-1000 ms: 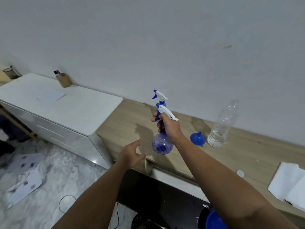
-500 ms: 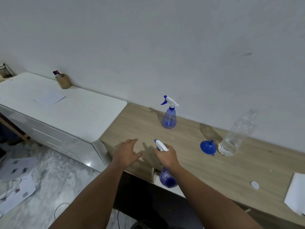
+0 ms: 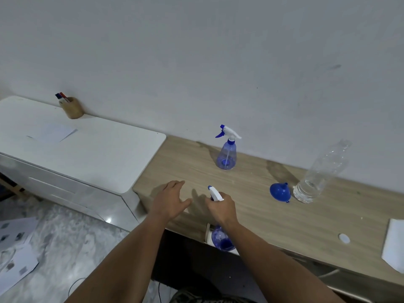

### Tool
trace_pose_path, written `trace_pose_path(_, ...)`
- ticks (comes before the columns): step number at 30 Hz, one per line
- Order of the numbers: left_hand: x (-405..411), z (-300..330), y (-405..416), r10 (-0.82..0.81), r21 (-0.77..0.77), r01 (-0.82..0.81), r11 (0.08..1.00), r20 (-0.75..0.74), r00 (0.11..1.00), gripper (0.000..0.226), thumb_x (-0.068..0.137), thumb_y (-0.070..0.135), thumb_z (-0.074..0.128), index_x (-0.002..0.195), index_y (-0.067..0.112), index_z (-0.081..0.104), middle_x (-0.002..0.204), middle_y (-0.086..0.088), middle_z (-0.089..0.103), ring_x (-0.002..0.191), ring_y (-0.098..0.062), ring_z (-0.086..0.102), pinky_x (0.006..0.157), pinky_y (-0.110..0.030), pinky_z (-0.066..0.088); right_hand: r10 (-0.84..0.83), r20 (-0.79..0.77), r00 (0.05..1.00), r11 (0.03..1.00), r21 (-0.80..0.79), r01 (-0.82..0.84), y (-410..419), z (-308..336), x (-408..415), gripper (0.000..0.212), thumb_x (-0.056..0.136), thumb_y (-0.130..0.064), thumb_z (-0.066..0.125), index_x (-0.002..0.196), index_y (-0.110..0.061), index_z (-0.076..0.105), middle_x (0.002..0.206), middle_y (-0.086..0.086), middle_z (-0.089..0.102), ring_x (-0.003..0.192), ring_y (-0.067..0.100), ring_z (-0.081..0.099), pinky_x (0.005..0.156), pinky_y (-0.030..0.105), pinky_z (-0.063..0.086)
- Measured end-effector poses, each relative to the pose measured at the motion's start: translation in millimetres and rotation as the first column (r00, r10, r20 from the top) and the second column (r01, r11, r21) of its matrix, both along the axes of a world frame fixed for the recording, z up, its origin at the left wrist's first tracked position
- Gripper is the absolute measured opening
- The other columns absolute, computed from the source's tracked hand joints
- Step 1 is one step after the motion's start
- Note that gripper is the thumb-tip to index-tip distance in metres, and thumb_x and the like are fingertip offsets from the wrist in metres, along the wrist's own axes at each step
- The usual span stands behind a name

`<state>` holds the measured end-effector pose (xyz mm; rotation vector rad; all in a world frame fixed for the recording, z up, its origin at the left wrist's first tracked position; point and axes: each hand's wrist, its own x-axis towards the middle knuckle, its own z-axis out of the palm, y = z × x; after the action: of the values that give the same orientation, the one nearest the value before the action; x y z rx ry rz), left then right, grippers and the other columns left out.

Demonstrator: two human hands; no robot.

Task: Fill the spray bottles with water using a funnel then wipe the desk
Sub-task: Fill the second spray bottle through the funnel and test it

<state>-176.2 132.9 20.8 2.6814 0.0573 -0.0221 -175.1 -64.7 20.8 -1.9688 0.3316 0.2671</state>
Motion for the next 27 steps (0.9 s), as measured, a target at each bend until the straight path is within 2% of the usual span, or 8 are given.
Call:
trace_pose_path(7,2.9,-2.6,2.6,-0.009,0.03,0.008,1.0,0.014,1.0,0.078,0.084,0.058,0.064,0.15,0.022,0.042,0.15,0.001,0.045,0.138,-0.019,0.041,0.109,-0.036,0.039,-0.015,-0.019,1.0,1.0,-0.016,0.015,0.8,-3.5,-1.9,0.03,0.085,-0.034,0.069,0.07,-0.018,0.049,0.06,-0.005,0.048,0.054,0.014,0.042,0.056,0.028,0.038)
trace_pose_path(14,5.0,-2.1,0.5,-0.003,0.019,0.003,1.0,0.017,1.0,0.078,0.082,0.058,0.065,0.148,0.023,0.044,0.15,0.004,0.044,0.137,-0.017,0.042,0.108,-0.038,0.041,0.04,-0.126,0.991,0.994,-0.093,-0.052,-1.7,-4.1,-4.2,0.036,0.082,-0.04,0.071,0.068,-0.02,0.045,0.062,-0.004,0.049,0.051,0.015,0.043,0.051,0.026,0.037)
trace_pose_path(22,4.0,-0.5,-1.1,0.013,-0.013,-0.013,1.0,0.023,1.0,0.077,0.083,0.055,0.068,0.147,0.02,0.045,0.146,0.002,0.048,0.132,-0.019,0.048,0.103,-0.034,0.042,0.03,-0.046,0.998,0.997,-0.065,-0.033,-1.3,-6.3,-4.2,0.032,0.083,-0.043,0.072,0.076,-0.016,0.057,0.067,-0.001,0.059,0.058,0.016,0.052,0.059,0.03,0.043)
trace_pose_path(27,4.7,1.1,1.0,0.027,-0.018,-0.027,0.999,-0.004,1.0,0.077,0.083,0.056,0.067,0.148,0.021,0.044,0.147,0.002,0.048,0.133,-0.018,0.046,0.106,-0.033,0.039,0.039,-0.071,0.997,0.996,-0.079,-0.045,-1.7,-3.1,-2.0,0.036,0.085,-0.042,0.072,0.068,-0.019,0.05,0.059,-0.006,0.052,0.048,0.012,0.045,0.046,0.021,0.036)
